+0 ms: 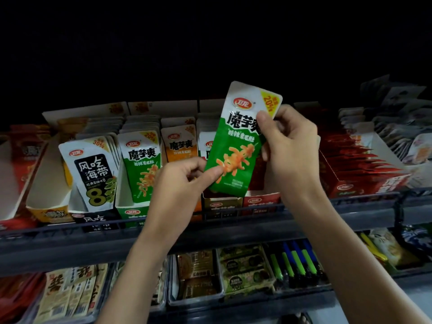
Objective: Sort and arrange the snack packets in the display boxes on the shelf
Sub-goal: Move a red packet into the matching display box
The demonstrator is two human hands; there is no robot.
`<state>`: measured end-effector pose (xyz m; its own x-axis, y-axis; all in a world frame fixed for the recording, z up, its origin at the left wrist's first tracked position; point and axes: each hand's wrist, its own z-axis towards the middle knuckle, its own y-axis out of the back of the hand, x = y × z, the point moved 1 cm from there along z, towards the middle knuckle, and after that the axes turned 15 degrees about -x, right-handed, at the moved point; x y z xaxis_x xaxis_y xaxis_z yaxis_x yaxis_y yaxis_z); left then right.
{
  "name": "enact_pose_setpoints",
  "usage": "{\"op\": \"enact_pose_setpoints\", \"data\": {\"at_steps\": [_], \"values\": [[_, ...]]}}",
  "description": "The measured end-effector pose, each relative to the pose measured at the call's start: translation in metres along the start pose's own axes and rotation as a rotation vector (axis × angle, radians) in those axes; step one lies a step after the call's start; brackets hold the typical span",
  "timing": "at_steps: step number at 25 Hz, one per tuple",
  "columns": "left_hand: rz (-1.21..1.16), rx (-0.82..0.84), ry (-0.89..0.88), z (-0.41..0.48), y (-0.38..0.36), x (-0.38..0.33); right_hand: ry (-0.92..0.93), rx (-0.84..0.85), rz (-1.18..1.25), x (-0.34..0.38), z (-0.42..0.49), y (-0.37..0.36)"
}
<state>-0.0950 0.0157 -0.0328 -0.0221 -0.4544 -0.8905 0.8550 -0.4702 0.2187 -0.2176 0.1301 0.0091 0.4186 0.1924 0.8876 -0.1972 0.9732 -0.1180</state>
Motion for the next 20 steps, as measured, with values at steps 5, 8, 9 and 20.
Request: {"op": "enact_pose_setpoints", "data": {"at_steps": [5,8,9,20], "values": [[-0.197,0.135,0.092,0.000,0.004,-0.005,-0.213,0.040,0.114,-0.007,0.005,0.002],[-0.193,0.134,0.116,0.000,0.006,-0.002,-0.199,0.058,0.093,-0.006,0.003,0.000],[-0.194,0.116,0.109,0.001,0.007,0.000,-0.197,0.060,0.094,-0.006,0.002,-0.001],[0.045,-0.106,0.023,0.010,0.050,0.019,0.042,0.250,-0.048,0.011,-0.011,-0.035]]}}
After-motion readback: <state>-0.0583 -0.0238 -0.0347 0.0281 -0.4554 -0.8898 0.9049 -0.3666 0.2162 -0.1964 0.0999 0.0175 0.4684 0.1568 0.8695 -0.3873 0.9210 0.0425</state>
